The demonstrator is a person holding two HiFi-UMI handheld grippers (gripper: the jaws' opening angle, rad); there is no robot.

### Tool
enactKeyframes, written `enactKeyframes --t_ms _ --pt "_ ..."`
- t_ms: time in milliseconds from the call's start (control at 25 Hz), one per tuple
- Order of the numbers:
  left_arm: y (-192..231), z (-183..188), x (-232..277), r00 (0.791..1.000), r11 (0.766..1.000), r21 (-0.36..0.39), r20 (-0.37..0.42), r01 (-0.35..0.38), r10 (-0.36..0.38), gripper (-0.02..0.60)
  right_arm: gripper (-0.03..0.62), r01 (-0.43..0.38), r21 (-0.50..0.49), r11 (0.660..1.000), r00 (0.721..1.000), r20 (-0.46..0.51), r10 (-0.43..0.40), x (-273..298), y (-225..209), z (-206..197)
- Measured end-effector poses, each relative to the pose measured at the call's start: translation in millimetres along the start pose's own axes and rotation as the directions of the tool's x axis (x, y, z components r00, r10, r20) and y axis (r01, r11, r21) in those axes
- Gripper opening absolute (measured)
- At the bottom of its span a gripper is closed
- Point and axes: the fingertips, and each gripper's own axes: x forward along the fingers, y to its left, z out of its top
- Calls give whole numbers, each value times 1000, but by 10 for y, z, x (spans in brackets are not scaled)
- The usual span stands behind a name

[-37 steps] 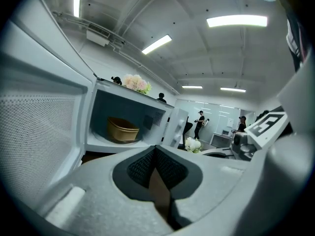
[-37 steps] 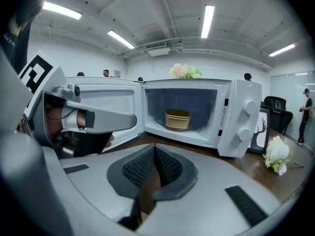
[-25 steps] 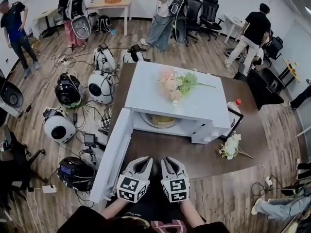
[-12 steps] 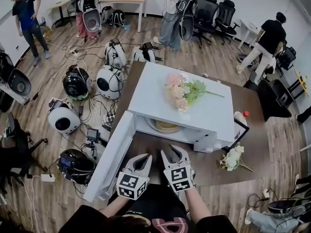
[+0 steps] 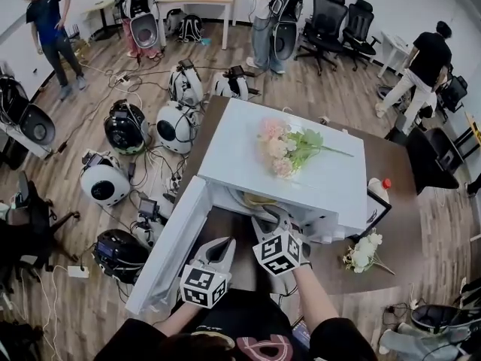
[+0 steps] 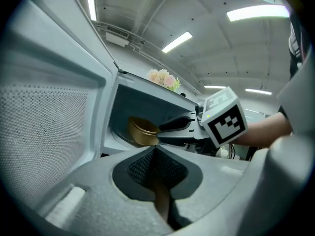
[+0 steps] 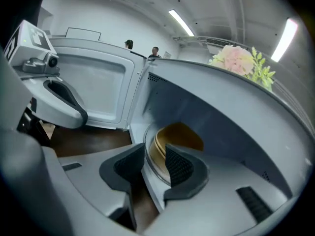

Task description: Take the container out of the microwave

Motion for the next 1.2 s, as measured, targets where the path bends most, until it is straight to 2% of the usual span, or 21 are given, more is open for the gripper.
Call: enactKeyframes --t_ms 280,480,720,920,1200 --pt "28 30 36 1000 1000 12 -8 -24 25 9 150 -58 -145 988 997 -66 48 225 -61 -91" --pt "58 18 39 999 999 20 -18 -45 45 9 150 -92 -201 975 993 -92 75 344 -100 -131" --pt "96 11 47 998 998 11 -22 -58 59 9 150 -134 -314 940 985 -149 91 479 -99 -187" --pt "123 15 57 998 998 7 -27 -63 63 9 150 -196 -335 922 970 -205 132 561 -47 -282" --pt "166 30 63 997 997 -1 -18 -71 71 9 138 -185 -390 902 970 -217 106 635 -68 -310"
